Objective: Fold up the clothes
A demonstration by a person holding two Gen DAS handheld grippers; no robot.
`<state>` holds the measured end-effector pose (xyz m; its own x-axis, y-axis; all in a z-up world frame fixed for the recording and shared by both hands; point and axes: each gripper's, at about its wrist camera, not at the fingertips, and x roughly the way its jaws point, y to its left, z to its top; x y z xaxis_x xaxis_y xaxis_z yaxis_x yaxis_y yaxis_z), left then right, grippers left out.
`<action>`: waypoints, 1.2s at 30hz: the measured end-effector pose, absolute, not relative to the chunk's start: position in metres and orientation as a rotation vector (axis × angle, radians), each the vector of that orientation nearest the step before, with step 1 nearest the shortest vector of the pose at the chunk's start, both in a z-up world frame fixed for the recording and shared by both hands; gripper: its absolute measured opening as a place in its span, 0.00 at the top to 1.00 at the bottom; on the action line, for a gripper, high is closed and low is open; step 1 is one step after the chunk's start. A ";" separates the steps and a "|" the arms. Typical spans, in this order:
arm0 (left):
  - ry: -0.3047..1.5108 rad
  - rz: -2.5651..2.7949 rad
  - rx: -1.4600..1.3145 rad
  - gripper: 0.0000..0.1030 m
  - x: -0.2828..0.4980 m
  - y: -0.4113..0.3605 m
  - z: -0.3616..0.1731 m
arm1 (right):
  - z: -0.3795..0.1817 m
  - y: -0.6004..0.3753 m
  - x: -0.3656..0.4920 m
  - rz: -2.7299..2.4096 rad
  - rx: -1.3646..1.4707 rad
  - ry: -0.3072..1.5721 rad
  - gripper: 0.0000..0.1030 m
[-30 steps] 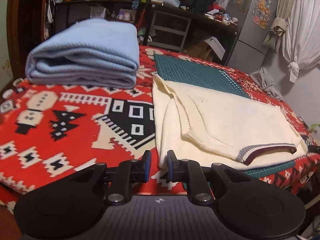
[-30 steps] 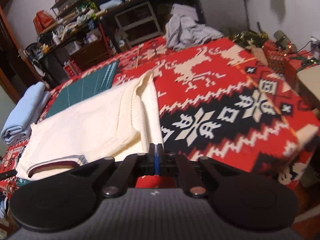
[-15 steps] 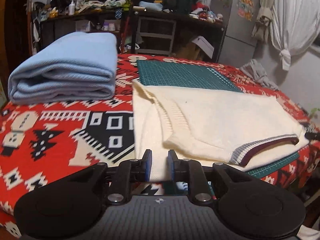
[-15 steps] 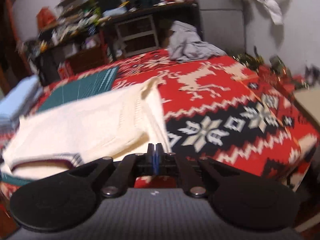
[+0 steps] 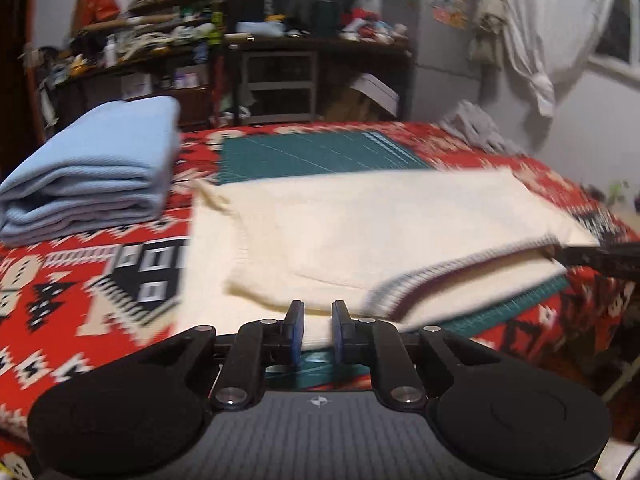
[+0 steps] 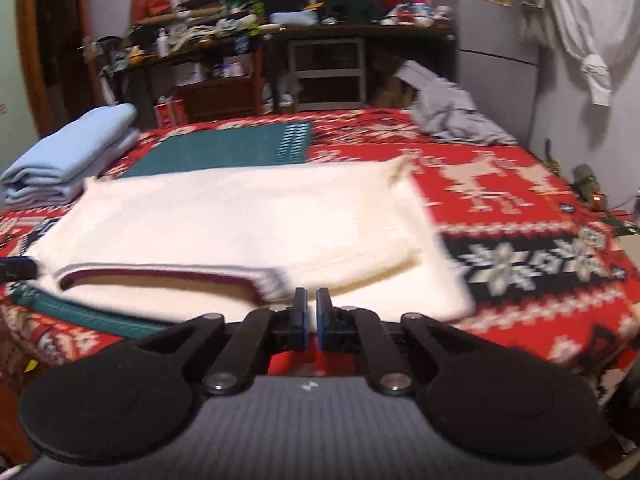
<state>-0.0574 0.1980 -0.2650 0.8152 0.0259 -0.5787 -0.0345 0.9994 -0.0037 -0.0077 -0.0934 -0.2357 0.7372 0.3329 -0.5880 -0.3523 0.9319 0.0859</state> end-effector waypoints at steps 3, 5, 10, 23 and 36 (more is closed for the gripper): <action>0.615 -0.016 -0.004 0.86 -0.055 0.179 -0.265 | -0.235 -0.075 -0.015 0.403 -0.027 0.633 0.92; 0.612 -0.041 0.016 0.86 -0.053 0.168 -0.265 | -0.234 -0.063 -0.021 0.448 -0.029 0.633 0.92; 0.610 -0.049 0.046 0.80 -0.054 0.166 -0.271 | -0.235 -0.056 -0.027 0.475 -0.059 0.624 0.93; 0.612 0.057 -0.040 0.81 -0.069 0.213 -0.266 | -0.234 -0.163 0.003 0.218 0.071 0.635 0.91; 0.569 -0.024 -0.136 0.80 -0.031 0.195 -0.252 | -0.226 -0.096 0.016 0.384 0.003 0.630 0.89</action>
